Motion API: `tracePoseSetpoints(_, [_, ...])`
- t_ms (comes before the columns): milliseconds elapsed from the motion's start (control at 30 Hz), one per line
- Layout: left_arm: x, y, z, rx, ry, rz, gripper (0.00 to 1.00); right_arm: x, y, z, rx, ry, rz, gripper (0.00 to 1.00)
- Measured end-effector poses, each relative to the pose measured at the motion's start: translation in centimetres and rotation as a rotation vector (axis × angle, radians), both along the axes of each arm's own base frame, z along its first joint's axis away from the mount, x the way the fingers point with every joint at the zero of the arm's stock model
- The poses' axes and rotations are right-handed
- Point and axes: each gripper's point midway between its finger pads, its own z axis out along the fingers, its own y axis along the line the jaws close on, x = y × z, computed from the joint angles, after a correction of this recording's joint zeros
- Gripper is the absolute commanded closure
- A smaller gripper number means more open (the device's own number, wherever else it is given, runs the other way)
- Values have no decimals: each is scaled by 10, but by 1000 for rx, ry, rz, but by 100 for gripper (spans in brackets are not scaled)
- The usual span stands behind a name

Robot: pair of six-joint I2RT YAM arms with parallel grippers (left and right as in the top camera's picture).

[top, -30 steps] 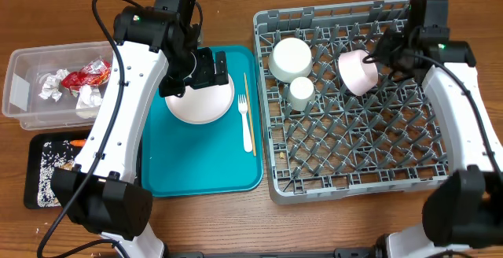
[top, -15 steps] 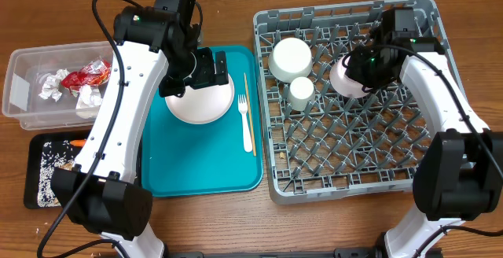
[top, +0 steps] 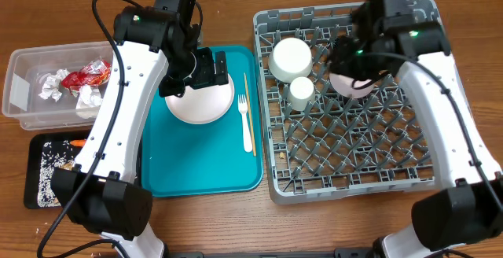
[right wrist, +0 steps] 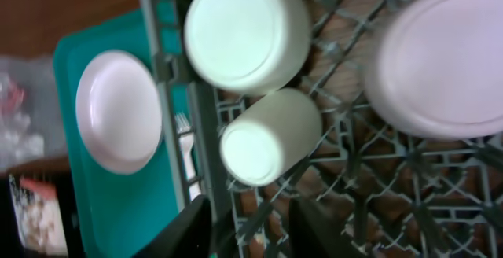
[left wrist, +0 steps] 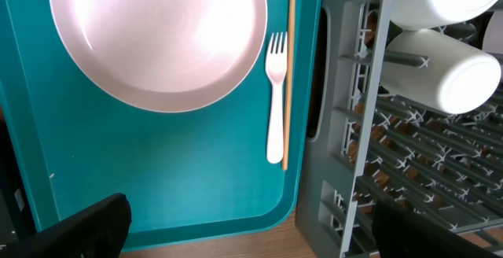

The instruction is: Sort waste into correct bins and load items into the dishwasher

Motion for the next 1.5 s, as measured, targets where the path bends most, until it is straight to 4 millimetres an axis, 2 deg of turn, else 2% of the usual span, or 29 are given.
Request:
tracePoseSetpoints(200, [3,-1,1,-3,-12,0,0,-26,35,-5,4,62,100,60])
tracePoseSetpoints(367, [13,3,2,28,-62,-7,0,-50,52,-12,-36,122,161,60])
tracePoseSetpoints(467, [17,20,0,121,-80,19,0,-57,49,-15,-69,146,163,59])
tracePoseSetpoints(567, [21,37,-1,191,-95,49,0,-63,42,-18,-99,175,153,46])
tracePoseSetpoints(633, [26,49,-4,220,-105,76,0,-66,39,-19,-111,189,151,41])
tracePoseSetpoints(733, [32,67,-18,243,-98,122,11,-67,38,-20,-120,191,151,39])
tracePoseSetpoints(800, [37,75,-31,238,-98,149,23,-67,37,-20,-121,192,151,39])
tracePoseSetpoints(900, [36,84,-58,241,-74,175,31,-67,37,-20,-122,192,151,39])
tracePoseSetpoints(1033, [28,86,-99,245,-37,181,31,-67,37,-20,-124,190,150,39])
tracePoseSetpoints(1100, [30,86,-111,242,-49,185,29,-68,36,-20,-130,195,150,39])
tracePoseSetpoints(1200, [29,86,-128,239,-58,190,24,-67,35,-21,-136,193,147,39])
tracePoseSetpoints(1367, [26,86,-152,236,-67,197,24,-67,33,-21,-143,191,145,39])
tracePoseSetpoints(1500, [26,86,-163,232,-82,205,25,-67,33,-21,-144,191,145,39])
